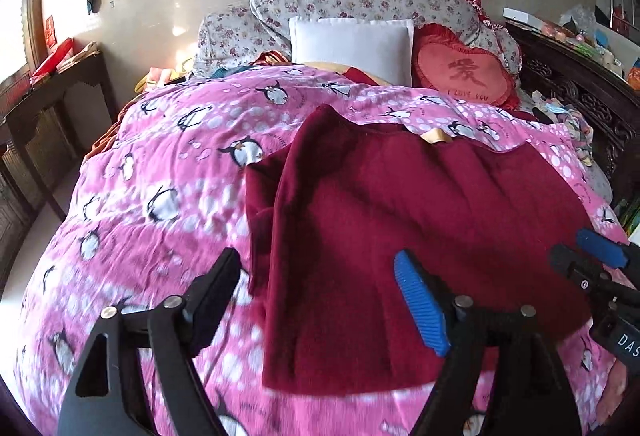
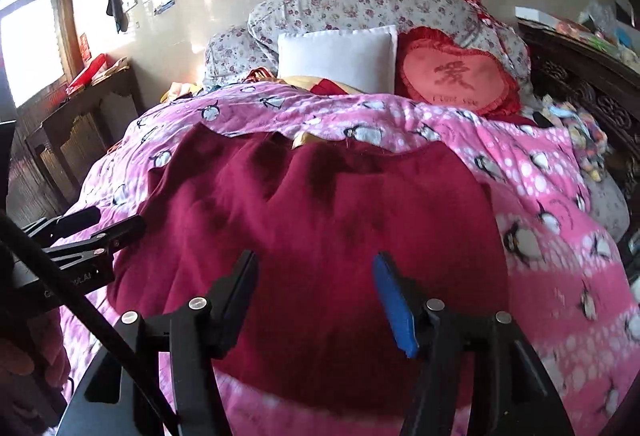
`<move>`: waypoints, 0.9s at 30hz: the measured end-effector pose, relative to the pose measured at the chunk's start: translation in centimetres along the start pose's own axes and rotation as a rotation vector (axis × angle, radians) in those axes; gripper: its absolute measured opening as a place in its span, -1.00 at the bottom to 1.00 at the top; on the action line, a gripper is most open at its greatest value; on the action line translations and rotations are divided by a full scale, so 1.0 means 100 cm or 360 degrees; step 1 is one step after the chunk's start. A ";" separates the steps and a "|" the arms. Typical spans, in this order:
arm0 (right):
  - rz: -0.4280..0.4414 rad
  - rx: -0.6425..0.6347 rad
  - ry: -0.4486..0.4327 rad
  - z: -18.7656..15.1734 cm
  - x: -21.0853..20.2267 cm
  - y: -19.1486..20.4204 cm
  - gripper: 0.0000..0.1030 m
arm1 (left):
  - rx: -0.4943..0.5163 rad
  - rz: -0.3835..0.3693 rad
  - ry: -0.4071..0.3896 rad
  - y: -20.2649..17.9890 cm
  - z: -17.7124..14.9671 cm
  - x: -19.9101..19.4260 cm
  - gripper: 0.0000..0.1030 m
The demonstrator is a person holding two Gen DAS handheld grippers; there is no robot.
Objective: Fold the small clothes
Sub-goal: 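Release the folded sweatshirt and open both tools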
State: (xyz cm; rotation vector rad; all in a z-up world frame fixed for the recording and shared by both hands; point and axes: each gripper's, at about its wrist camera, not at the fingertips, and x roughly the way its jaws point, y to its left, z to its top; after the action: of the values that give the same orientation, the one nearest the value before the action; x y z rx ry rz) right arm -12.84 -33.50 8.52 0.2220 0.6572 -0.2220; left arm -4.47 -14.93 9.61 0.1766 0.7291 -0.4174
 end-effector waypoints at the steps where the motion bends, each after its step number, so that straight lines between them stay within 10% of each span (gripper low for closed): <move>1: -0.0001 0.0015 -0.0010 -0.002 -0.005 0.001 0.27 | -0.0007 0.0002 -0.0005 0.001 -0.003 -0.004 0.57; 27: -0.0003 0.0104 -0.0036 -0.040 -0.055 0.027 0.56 | -0.0075 0.0027 -0.0046 0.008 -0.047 -0.054 0.63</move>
State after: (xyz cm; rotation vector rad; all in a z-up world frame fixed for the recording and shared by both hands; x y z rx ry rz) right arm -18.67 -29.12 9.22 0.2813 0.6280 -0.2476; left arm -10.57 -11.15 9.83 0.1319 0.7078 -0.3858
